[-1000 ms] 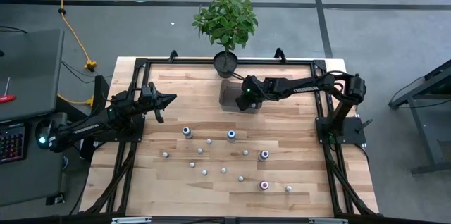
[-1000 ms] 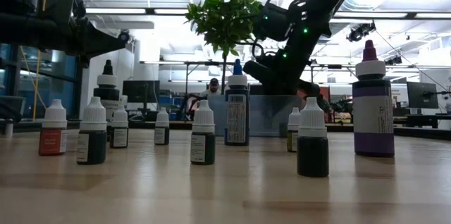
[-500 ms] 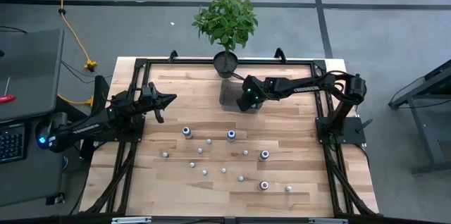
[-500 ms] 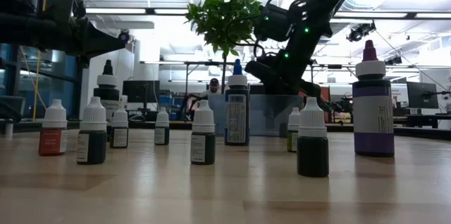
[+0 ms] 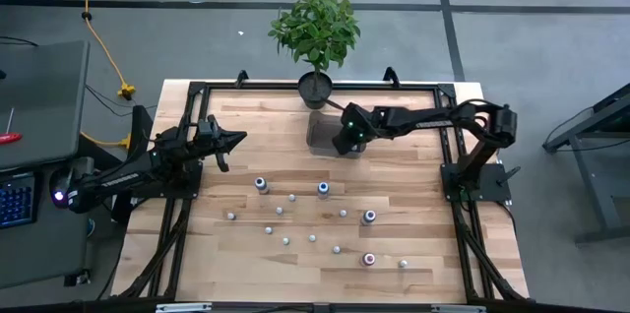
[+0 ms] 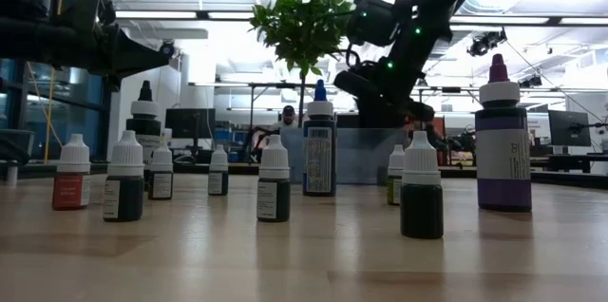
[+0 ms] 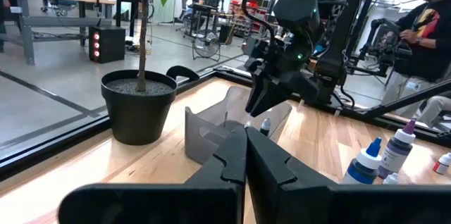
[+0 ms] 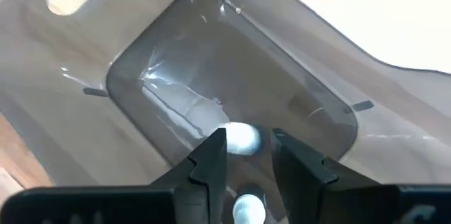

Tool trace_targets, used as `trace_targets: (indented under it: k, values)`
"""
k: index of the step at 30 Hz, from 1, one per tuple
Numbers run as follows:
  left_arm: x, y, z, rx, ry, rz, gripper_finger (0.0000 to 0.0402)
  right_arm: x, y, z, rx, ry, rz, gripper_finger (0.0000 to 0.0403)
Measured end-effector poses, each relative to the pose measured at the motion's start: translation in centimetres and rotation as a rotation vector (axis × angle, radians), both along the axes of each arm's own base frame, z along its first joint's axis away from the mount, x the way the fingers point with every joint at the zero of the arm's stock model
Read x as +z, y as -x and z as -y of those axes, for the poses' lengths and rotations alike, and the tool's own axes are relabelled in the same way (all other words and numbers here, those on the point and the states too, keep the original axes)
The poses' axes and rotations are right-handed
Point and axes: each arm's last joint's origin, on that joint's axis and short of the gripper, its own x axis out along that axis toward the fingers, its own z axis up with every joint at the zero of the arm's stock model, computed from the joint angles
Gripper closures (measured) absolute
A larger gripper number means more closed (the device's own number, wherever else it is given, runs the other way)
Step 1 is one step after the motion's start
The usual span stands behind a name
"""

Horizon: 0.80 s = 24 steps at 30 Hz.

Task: Pick & Place food coloring
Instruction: Put the small purple food coloring bottle into the black bin, then put the small orange food coloring bottle into the black bin

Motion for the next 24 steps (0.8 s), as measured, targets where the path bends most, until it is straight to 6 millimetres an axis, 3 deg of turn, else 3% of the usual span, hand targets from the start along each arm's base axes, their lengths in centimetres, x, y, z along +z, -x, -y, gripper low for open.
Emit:
trace_targets:
  k: [14,19,24]
  values:
    - [0.0,0.0,0.0,0.000,0.000,0.000,0.0401,0.8,0.4,0.1,0.024,0.006,0.010,0.0286]
    - [0.0,0.0,0.0,0.000,0.000,0.000,0.0401,3.4,1.2,0.1,0.069,0.071,0.074,0.0284]
    - [0.0,0.0,0.0,0.000,0.000,0.000,0.0401,7.1,2.5,-0.7,0.235,0.126,0.190,0.0285]
